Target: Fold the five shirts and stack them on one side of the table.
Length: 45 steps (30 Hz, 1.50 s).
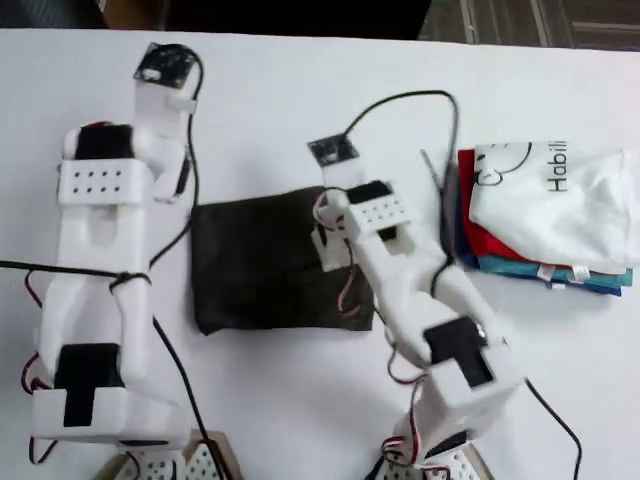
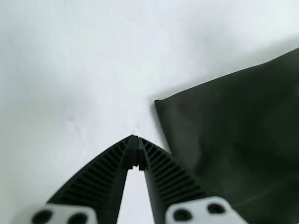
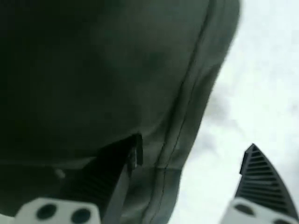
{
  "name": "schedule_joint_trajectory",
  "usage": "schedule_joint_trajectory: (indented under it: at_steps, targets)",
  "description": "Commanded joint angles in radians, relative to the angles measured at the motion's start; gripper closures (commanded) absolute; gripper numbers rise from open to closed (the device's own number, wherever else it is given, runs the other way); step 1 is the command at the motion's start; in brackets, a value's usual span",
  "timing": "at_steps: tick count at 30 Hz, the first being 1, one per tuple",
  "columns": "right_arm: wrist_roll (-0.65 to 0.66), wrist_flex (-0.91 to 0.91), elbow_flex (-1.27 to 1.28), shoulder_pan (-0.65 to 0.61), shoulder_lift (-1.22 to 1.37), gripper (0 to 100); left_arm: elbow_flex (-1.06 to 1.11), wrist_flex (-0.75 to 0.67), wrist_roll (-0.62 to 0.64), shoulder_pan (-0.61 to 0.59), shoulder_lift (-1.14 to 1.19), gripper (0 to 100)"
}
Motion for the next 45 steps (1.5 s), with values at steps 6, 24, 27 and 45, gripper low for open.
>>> schedule_joint_trajectory:
  at_steps: [6,24,27,45]
  targets:
    - [-0.015,0.196,-0.318,-0.031,0.295,65.8,0.030,0.012,-0.002,-0.032,-0.060,98]
    - [-0.015,0.559,-0.772,-0.001,0.311,65.9,0.047,0.009,-0.002,-0.032,-0.060,97]
    - [-0.015,0.565,-0.772,-0.005,0.259,65.9,0.047,0.009,-0.002,-0.032,-0.060,97]
    - [-0.094,0.366,-0.531,-0.068,0.239,65.8,0.047,0.011,-0.002,-0.074,-0.060,97]
